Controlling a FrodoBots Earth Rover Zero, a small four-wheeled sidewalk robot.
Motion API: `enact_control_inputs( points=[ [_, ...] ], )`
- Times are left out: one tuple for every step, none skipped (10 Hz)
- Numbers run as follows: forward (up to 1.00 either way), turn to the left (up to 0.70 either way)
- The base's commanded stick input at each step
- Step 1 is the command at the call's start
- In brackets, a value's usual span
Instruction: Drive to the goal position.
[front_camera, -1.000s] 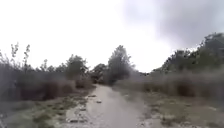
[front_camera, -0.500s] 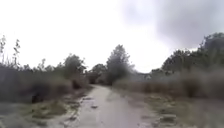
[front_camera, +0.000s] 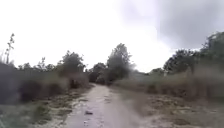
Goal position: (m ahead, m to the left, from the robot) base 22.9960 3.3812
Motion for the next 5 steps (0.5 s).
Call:
enact_control_inputs(
  points=[
    [0.85, 0.00],
    [0.85, 0.00],
    [0.85, 0.00],
    [0.85, 0.00],
    [0.85, 0.00]
  ],
)
